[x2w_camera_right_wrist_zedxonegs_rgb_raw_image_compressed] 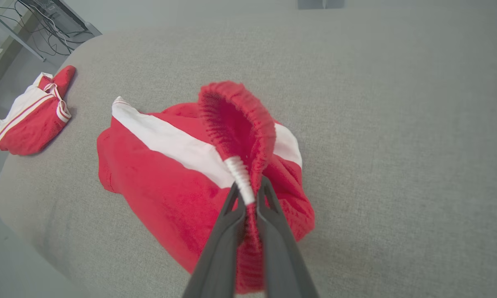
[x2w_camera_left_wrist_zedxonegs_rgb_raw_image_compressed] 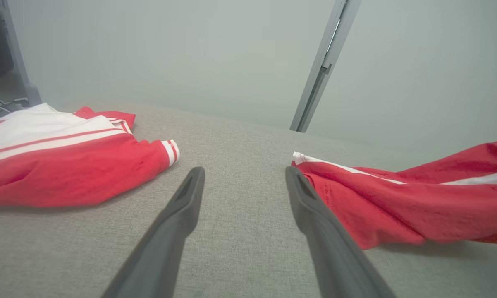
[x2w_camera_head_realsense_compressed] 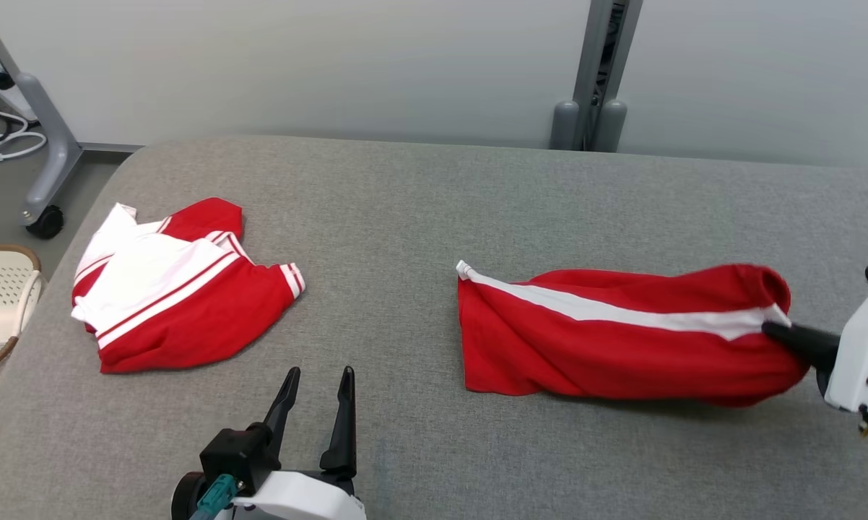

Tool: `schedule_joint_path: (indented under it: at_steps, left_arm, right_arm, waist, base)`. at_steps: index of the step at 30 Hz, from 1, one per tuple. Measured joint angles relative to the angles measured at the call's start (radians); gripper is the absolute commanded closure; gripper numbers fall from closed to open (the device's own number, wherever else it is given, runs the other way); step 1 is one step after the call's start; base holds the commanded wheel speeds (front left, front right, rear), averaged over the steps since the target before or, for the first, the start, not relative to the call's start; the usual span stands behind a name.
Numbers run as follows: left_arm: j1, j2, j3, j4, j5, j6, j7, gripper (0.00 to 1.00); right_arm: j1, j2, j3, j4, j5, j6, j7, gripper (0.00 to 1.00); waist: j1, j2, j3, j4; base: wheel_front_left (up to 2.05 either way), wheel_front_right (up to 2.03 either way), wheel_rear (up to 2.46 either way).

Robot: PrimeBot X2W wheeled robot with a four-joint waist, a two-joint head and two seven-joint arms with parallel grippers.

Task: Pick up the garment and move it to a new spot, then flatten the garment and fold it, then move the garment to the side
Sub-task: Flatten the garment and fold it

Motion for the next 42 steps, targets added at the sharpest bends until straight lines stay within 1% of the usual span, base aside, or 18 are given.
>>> schedule_joint_path:
  at_steps: [3,7,10,11,13,14,15,20,23,29,31,36,42]
  left_arm:
    - [0.000,0.000,0.004,0.001,0.002,-0.001,0.000,0.00]
    - [-0.002,0.000,0.005,0.003,0.009,-0.005,0.000,0.00]
    - [-0.005,0.000,0.004,0.005,0.011,-0.008,0.000,0.00]
    - [-0.007,-0.001,0.003,0.006,0.013,-0.009,0.000,0.00]
    - [-0.007,0.000,0.003,0.007,0.015,-0.009,0.000,0.00]
    - [-0.007,0.000,0.003,0.008,0.017,-0.013,0.000,0.00]
    - [-0.007,0.000,0.003,0.009,0.017,-0.014,0.000,0.00]
    - [-0.007,0.000,0.002,0.013,0.020,-0.017,0.000,0.00]
    - [-0.007,0.000,0.002,0.016,0.020,-0.017,0.000,0.00]
    - [0.003,0.000,0.004,0.021,0.025,-0.016,0.000,0.00]
    - [0.008,0.000,0.003,0.021,0.023,-0.016,0.000,0.00]
    - [0.012,0.000,0.004,0.016,0.016,-0.012,0.000,0.00]
    - [0.013,0.000,0.005,0.015,0.014,-0.007,0.000,0.00]
  right_arm:
    - [0.048,-0.004,0.000,-0.006,0.050,0.000,0.023,1.00]
    - [0.086,-0.005,0.000,0.009,0.046,0.000,0.033,1.00]
    - [0.119,0.010,0.000,0.040,0.042,0.000,0.038,1.00]
    - [0.134,0.028,0.001,0.063,0.028,0.000,0.043,1.00]
    - [0.139,0.037,0.001,0.075,0.021,0.000,0.043,1.00]
    - [0.150,0.056,0.001,0.105,0.008,0.000,0.044,1.00]
    - [0.155,0.065,0.001,0.123,-0.003,0.000,0.040,0.00]
    - [0.167,0.108,0.001,0.207,-0.067,0.000,0.033,0.00]
    - [0.176,0.131,0.001,0.228,-0.083,0.000,0.026,0.00]
    - [0.200,0.146,0.001,0.273,-0.125,0.000,0.055,0.00]
    - [0.204,0.148,-0.002,0.279,-0.142,0.000,0.040,0.00]
    - [0.185,0.144,-0.045,0.236,-0.142,0.000,-0.051,0.00]
    - [0.162,0.105,-0.081,0.142,-0.154,0.000,-0.140,0.00]
  waist:
    - [0.0000,0.0000,0.007,-0.013]
    - [0.0000,0.0000,0.015,-0.025]
    - [0.0000,0.0000,0.021,-0.035]
    - [0.0000,0.0000,0.025,-0.039]
    - [0.0000,0.0000,0.026,-0.040]
    - [0.0000,0.0000,0.028,-0.042]
    - [0.0000,0.0000,0.028,-0.042]
    - [0.0000,0.0000,0.029,-0.040]
    - [0.0000,0.0000,0.021,-0.040]
    - [0.0000,0.0000,-0.009,-0.050]
    - [0.0000,0.0000,-0.019,-0.056]
    - [0.0000,0.0000,-0.034,-0.073]
    - [0.0000,0.0000,-0.040,-0.085]
  base:
    - [0.00,0.00,0.00]
    - [0.00,0.00,0.00]
    - [0.00,0.00,0.00]
    - [0.00,0.00,0.00]
    - [0.00,0.00,0.00]
    - [0.00,0.00,0.00]
    - [0.00,0.00,0.00]
    - [0.00,0.00,0.00]
    - [0.00,0.00,0.00]
    - [0.00,0.00,0.00]
    - [0.00,0.00,0.00]
    - [0.00,0.00,0.00]
    - [0.00,0.00,0.00]
